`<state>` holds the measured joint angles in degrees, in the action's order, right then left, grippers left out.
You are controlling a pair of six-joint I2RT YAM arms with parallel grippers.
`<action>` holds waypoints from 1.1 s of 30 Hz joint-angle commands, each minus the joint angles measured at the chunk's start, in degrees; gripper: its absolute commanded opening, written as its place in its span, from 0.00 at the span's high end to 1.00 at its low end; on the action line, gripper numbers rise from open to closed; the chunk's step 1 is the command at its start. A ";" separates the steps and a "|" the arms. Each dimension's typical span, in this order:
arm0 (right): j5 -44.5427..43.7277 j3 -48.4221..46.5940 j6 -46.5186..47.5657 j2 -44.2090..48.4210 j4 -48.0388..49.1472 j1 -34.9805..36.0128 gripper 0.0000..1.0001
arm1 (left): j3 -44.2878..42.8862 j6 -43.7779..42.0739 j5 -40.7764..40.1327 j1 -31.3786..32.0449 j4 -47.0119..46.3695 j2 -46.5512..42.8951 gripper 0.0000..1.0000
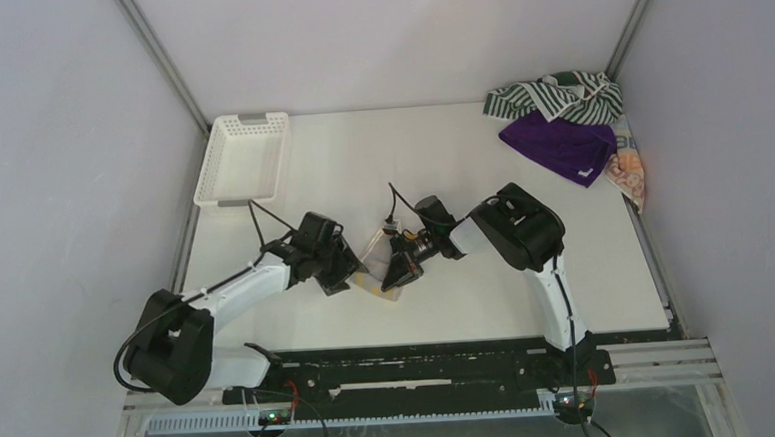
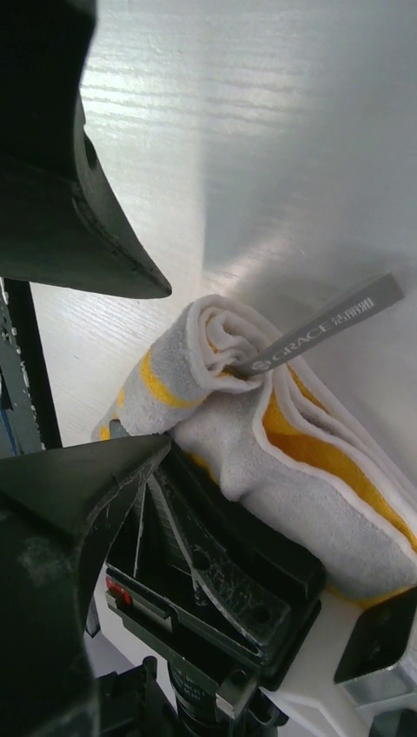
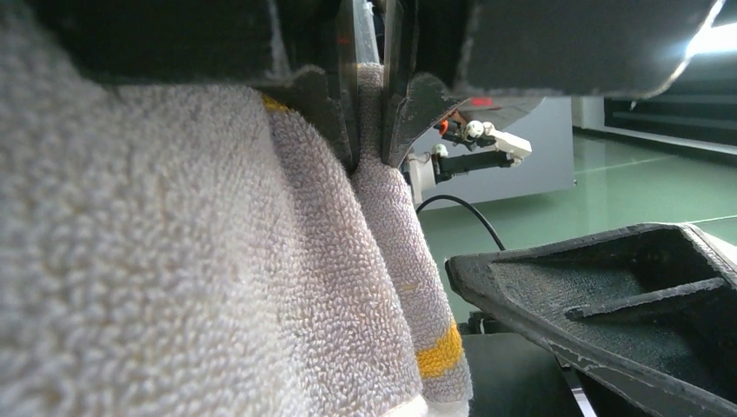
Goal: Roll the towels
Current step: Roll the towel at the center of the board.
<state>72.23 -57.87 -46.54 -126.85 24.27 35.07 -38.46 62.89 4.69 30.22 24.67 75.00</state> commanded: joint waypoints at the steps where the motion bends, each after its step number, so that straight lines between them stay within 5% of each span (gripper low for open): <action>1: -4.16 1.18 -2.14 -2.33 -1.63 -0.62 0.99 | -0.15 1.53 -0.79 0.70 -4.59 1.50 0.38; 13: -7.07 1.09 0.15 0.95 -4.59 0.00 0.95 | 1.05 0.63 -0.70 1.09 -5.90 8.39 0.64; 18: -12.92 -0.42 9.86 7.86 -14.95 1.53 0.85 | -1.28 -1.08 -0.74 1.07 -2.97 10.44 0.79; 26: -31.24 -2.08 27.83 24.63 -33.40 6.02 0.58 | -4.65 -4.06 0.25 1.07 0.07 13.55 0.88; 33: -62.80 -2.08 40.99 34.02 -40.42 19.15 0.53 | -9.13 -6.64 -0.07 1.07 4.10 15.78 0.88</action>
<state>31.62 -58.65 -16.88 -96.38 -10.41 47.48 -45.10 59.72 6.15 30.85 24.51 88.71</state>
